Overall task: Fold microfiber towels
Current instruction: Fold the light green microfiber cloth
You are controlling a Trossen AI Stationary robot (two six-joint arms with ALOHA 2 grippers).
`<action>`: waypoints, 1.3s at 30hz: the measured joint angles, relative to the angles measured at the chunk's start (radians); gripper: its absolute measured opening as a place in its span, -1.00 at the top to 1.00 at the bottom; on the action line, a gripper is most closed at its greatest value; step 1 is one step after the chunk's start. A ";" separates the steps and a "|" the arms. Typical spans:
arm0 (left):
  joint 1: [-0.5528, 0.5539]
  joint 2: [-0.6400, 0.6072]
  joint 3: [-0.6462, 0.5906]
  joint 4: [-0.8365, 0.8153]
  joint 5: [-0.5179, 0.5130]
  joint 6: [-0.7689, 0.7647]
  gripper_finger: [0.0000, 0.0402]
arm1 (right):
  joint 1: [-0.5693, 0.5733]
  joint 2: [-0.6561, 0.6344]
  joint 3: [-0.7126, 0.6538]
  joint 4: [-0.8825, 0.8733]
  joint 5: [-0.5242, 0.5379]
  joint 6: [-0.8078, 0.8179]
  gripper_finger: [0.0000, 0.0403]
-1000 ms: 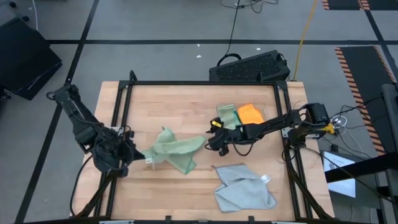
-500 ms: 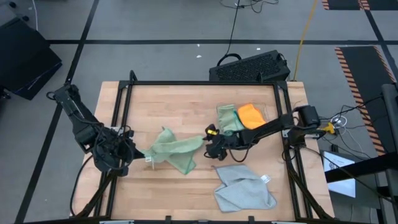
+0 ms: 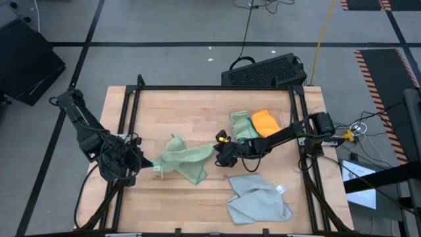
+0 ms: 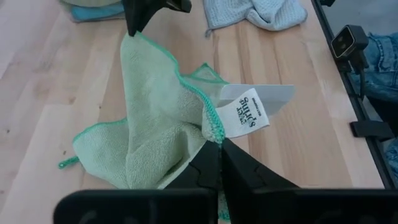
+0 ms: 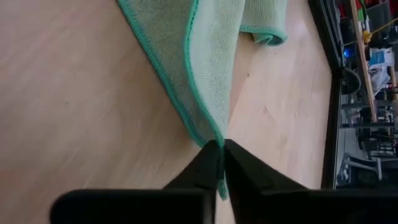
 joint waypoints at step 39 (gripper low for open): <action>0.388 -0.034 0.308 0.131 0.029 0.480 0.97 | -0.126 -0.676 0.167 -0.433 -0.190 0.595 1.00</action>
